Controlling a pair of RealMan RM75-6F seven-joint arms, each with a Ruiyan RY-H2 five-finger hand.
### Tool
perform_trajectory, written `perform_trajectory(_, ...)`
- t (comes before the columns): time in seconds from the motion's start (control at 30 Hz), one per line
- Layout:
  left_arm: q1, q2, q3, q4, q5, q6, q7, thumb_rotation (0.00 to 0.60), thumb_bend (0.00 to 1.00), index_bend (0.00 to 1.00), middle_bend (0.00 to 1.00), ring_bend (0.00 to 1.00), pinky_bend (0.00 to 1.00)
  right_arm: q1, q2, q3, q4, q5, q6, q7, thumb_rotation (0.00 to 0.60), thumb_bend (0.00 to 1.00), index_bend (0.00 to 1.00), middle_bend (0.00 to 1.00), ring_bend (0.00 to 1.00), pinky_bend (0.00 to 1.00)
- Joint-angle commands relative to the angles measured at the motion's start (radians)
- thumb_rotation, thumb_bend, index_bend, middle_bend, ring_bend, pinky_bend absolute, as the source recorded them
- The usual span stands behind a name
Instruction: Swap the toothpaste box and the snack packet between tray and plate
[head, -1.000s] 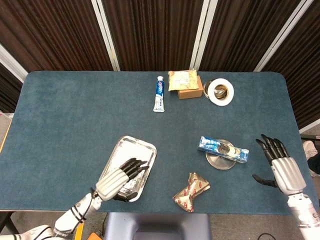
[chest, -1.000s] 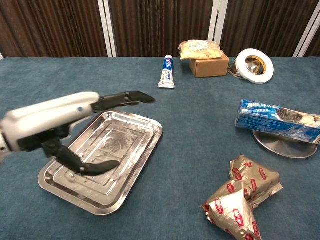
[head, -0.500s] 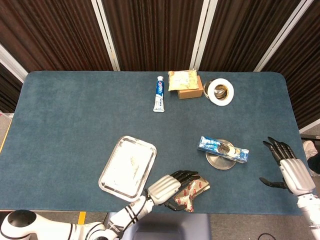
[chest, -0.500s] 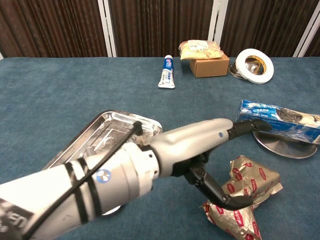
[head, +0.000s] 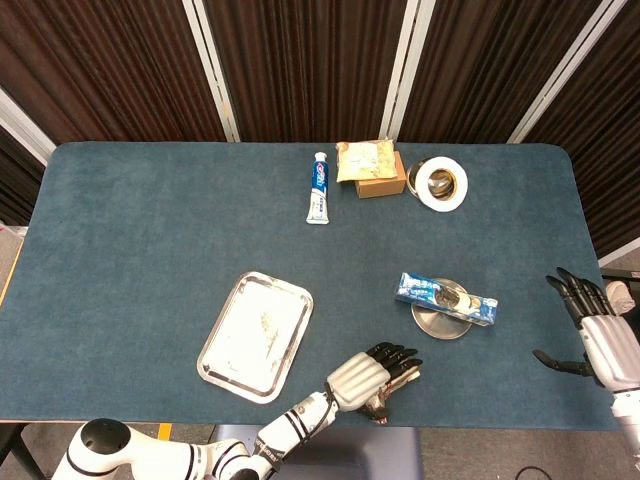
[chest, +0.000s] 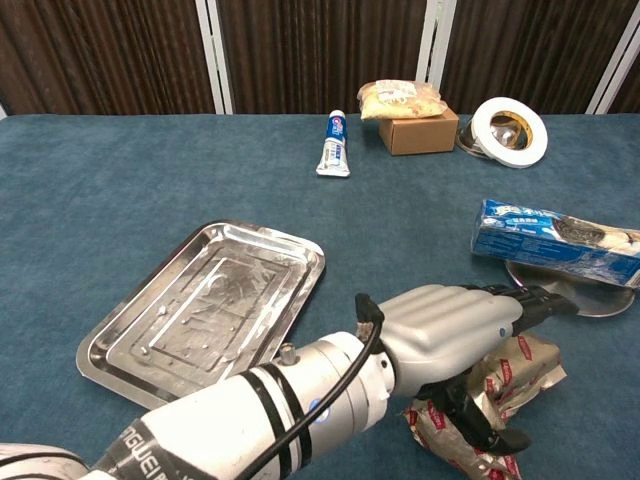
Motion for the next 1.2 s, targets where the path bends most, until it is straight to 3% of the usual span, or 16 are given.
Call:
perform_trajectory(0.03, 0.009, -0.022, 0.036, 0.038, 0.034, 0.058, 0.072, 0.600, 0.28, 0.00, 0.00, 0.00, 0.10, -0.007, 0.000, 0.005, 0.001, -0.004, 0.008, -0.017, 0.600, 0.25, 0.00, 0.00, 0.00, 0.00)
perform_trajectory(0.23, 0.037, 0.005, 0.055, -0.002, -0.004, 0.054, 0.105, 0.600, 0.28, 0.00, 0.00, 0.00, 0.17, -0.022, 0.033, 0.011, -0.008, 0.010, 0.003, 0.022, 0.600, 0.25, 0.00, 0.00, 0.00, 0.00)
perform_trajectory(0.43, 0.058, 0.014, 0.066, -0.010, -0.049, 0.032, 0.081, 0.600, 0.27, 0.00, 0.00, 0.00, 0.38, -0.085, 0.089, 0.044, 0.014, 0.051, 0.101, 0.178, 0.600, 0.25, 0.00, 0.00, 0.00, 0.00)
perform_trajectory(0.5, 0.060, 0.013, 0.067, -0.001, -0.067, 0.013, 0.070, 0.600, 0.27, 0.00, 0.00, 0.04, 0.48, -0.106, 0.091, 0.049, 0.023, 0.047, 0.135, 0.205, 0.600, 0.25, 0.00, 0.00, 0.00, 0.00)
perform_trajectory(0.6, 0.058, 0.013, 0.064, 0.007, -0.072, -0.004, 0.046, 0.600, 0.28, 0.00, 0.02, 0.22, 0.65, -0.116, 0.084, 0.052, 0.032, 0.032, 0.152, 0.207, 0.600, 0.25, 0.00, 0.00, 0.00, 0.00)
perform_trajectory(0.63, 0.059, 0.013, 0.062, 0.009, -0.067, -0.003, 0.034, 0.600, 0.28, 0.04, 0.07, 0.31, 0.72, -0.115, 0.083, 0.052, 0.033, 0.027, 0.149, 0.205, 0.600, 0.25, 0.00, 0.00, 0.00, 0.00)
perform_trajectory(0.7, 0.067, 0.004, 0.057, 0.020, -0.046, 0.022, 0.004, 0.600, 0.31, 0.24, 0.29, 0.52, 0.87, -0.110, 0.082, 0.050, 0.033, 0.018, 0.133, 0.199, 0.600, 0.25, 0.00, 0.00, 0.00, 0.00)
perform_trajectory(0.77, 0.073, -0.002, 0.055, 0.029, -0.026, 0.040, -0.029, 0.600, 0.38, 0.53, 0.57, 0.73, 0.99, -0.106, 0.082, 0.051, 0.032, 0.016, 0.121, 0.196, 0.600, 0.25, 0.00, 0.00, 0.00, 0.00)
perform_trajectory(0.87, 0.077, 0.001, 0.060, 0.043, 0.002, 0.047, -0.077, 0.600, 0.48, 0.71, 0.75, 0.89, 1.00, -0.105, 0.082, 0.056, 0.027, 0.019, 0.111, 0.187, 0.600, 0.25, 0.00, 0.00, 0.00, 0.00)
perform_trajectory(1.0, 0.086, 0.008, 0.066, 0.054, 0.034, 0.068, -0.122, 0.600, 0.57, 0.84, 0.86, 0.98, 1.00, -0.107, 0.083, 0.057, 0.019, 0.013, 0.106, 0.172, 0.600, 0.25, 0.00, 0.00, 0.00, 0.00)
perform_trajectory(1.2, 0.102, 0.092, 0.060, -0.013, 0.088, 0.119, -0.152, 0.600, 0.59, 0.88, 0.87, 0.99, 1.00, -0.104, 0.083, 0.059, 0.014, 0.008, 0.089, 0.159, 0.600, 0.25, 0.00, 0.00, 0.00, 0.00)
